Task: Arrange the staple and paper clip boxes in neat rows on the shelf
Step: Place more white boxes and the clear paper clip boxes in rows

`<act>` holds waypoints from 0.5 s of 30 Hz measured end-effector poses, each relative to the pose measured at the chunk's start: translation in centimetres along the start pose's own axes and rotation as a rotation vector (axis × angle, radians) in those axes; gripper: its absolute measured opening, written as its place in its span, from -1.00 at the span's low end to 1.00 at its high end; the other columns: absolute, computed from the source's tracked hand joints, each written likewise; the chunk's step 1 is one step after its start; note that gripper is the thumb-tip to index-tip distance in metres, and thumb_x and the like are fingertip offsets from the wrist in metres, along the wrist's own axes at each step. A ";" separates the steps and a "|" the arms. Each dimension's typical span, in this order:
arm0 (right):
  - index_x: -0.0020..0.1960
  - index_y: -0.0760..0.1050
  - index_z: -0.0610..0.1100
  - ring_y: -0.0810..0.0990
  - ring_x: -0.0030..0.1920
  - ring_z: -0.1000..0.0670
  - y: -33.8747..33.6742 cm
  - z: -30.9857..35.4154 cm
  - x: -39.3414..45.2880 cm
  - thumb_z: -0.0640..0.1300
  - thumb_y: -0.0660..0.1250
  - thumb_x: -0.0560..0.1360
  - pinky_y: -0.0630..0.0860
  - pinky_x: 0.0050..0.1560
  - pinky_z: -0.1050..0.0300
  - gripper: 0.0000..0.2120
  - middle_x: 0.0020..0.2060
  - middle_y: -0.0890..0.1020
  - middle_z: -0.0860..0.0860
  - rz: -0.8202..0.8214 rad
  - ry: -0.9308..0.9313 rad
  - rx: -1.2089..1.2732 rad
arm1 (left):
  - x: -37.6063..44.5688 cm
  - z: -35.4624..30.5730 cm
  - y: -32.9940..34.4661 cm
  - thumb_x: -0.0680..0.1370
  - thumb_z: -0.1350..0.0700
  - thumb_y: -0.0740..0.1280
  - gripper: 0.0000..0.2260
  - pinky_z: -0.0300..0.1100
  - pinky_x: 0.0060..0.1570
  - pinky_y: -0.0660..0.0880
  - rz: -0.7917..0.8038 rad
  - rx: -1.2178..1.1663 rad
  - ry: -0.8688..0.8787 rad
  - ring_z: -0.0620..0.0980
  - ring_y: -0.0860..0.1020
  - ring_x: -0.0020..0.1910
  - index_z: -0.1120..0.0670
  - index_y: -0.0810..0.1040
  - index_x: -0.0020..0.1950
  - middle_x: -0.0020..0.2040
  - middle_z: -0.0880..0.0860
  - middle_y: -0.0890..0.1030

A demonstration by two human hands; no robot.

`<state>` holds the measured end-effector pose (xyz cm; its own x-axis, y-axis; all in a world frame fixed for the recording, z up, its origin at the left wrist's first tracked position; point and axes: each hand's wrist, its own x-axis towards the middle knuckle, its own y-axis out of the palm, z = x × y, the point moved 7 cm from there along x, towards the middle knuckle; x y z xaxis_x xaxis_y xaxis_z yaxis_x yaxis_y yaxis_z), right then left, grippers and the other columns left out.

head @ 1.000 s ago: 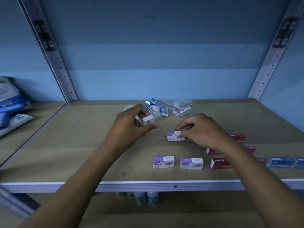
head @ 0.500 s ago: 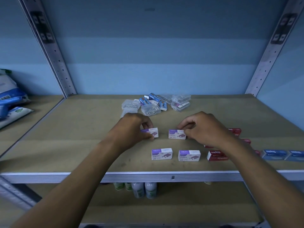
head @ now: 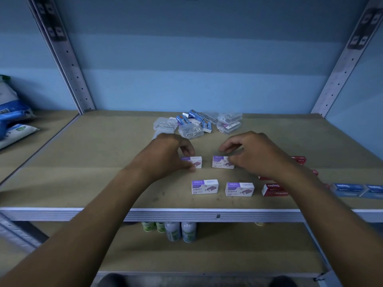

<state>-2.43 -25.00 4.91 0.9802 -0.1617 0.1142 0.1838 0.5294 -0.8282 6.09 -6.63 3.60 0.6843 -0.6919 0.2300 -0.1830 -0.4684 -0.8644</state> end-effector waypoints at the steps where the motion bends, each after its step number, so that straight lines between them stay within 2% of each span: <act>1: 0.05 0.70 0.01 0.57 -0.19 0.39 0.1 0.1 0.0 -0.30 0.45 0.41 0.38 -0.20 0.60 -0.70 -0.07 0.70 0.12 0.007 -0.008 -0.012 | 0.0 0.0 -0.1 0.33 -0.02 0.59 -0.75 -0.48 -0.27 0.36 -0.007 -0.005 0.000 -0.34 0.53 -0.26 -0.05 0.67 -0.06 -0.15 -0.16 0.64; 4: 0.06 0.70 0.01 0.50 -0.26 0.49 0.6 0.3 0.2 -0.27 0.48 0.41 0.34 -0.23 0.62 -0.72 -0.07 0.69 0.12 0.035 -0.034 -0.049 | -0.2 -0.5 -0.3 0.35 -0.03 0.57 -0.78 -0.29 -0.19 0.51 0.002 -0.017 0.022 -0.18 0.59 -0.24 -0.05 0.67 -0.06 -0.15 -0.16 0.66; 8: 0.03 0.70 0.06 0.54 -0.21 0.41 1.2 0.6 0.3 -0.18 0.50 0.43 0.37 -0.19 0.55 -0.78 -0.09 0.71 0.17 0.042 -0.066 -0.129 | -0.2 -0.9 0.0 0.40 0.08 0.53 -0.86 -0.22 -0.13 0.55 0.019 -0.008 0.041 -0.18 0.60 -0.23 -0.04 0.70 -0.07 -0.16 -0.15 0.68; 9: 0.02 0.70 0.06 0.57 -0.17 0.36 1.3 0.7 0.4 -0.17 0.50 0.43 0.41 -0.13 0.52 -0.79 -0.09 0.71 0.17 0.042 -0.073 -0.140 | -0.2 -0.9 0.1 0.41 0.11 0.53 -0.87 -0.19 -0.12 0.56 0.019 -0.010 0.039 -0.18 0.60 -0.24 -0.04 0.70 -0.07 -0.17 -0.14 0.68; 12: 0.00 0.71 0.03 0.63 -0.10 0.26 1.2 0.8 0.3 -0.19 0.49 0.43 0.57 0.03 0.25 -0.81 -0.11 0.72 0.16 0.036 -0.088 -0.149 | 0.1 -1.1 0.1 0.41 0.13 0.52 -0.87 -0.16 -0.12 0.58 0.015 -0.041 0.027 -0.18 0.62 -0.25 -0.03 0.71 -0.07 -0.17 -0.12 0.69; 15: -0.04 0.71 0.05 0.63 -0.11 0.27 0.5 0.9 -0.1 -0.18 0.50 0.43 0.59 0.03 0.18 -0.83 -0.16 0.72 0.18 0.022 -0.086 -0.151 | 0.2 -1.7 0.1 0.41 0.13 0.53 -0.86 -0.17 -0.13 0.59 0.007 -0.075 0.031 -0.20 0.62 -0.25 -0.04 0.71 -0.07 -0.18 -0.14 0.69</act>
<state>-2.37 -24.01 4.98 0.9878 -0.0762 0.1359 0.1551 0.4001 -0.9032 5.01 -7.78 4.31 0.6609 -0.7115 0.2386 -0.2410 -0.5023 -0.8304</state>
